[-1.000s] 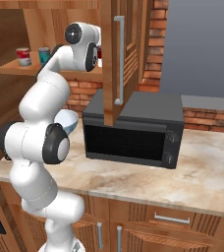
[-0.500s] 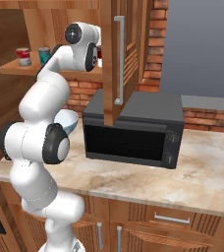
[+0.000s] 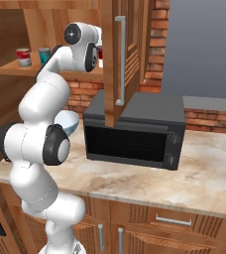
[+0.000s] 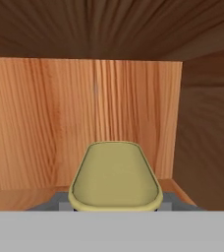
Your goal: Stack two cans on top of the other two cans in the cabinet.
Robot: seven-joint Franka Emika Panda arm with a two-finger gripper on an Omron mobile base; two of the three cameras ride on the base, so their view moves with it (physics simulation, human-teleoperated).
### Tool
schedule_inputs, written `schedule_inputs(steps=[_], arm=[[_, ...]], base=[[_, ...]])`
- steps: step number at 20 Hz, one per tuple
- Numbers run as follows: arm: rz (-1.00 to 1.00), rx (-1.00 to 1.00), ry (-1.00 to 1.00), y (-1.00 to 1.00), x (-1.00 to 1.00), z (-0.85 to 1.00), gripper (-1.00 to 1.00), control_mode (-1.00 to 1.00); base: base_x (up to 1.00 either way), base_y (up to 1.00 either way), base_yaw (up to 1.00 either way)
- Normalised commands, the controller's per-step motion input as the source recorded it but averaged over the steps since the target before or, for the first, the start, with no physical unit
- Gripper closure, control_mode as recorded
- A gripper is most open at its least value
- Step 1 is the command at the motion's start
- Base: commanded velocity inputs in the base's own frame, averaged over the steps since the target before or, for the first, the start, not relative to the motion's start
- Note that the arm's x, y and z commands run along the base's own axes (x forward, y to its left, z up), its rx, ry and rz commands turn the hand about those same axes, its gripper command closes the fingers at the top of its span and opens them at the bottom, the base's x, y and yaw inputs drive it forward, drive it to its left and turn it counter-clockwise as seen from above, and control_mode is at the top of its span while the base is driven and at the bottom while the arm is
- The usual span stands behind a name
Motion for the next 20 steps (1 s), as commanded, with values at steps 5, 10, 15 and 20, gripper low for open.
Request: schedule_inputs(steps=[5,10,15,20], arm=[[0.0,0.0,0.0,0.05,0.0,0.0,1.0,-1.0],[0.0,0.0,0.0,0.02,0.0,0.0,1.0,-1.0],[0.0,0.0,0.0,0.0,0.0,0.0,1.0,-1.0],[0.0,0.0,0.0,0.0,0.0,0.0,1.0,-1.0]], base=[[0.0,0.0,0.0],[0.0,0.0,0.0],[0.0,0.0,0.0],[0.0,0.0,0.0]])
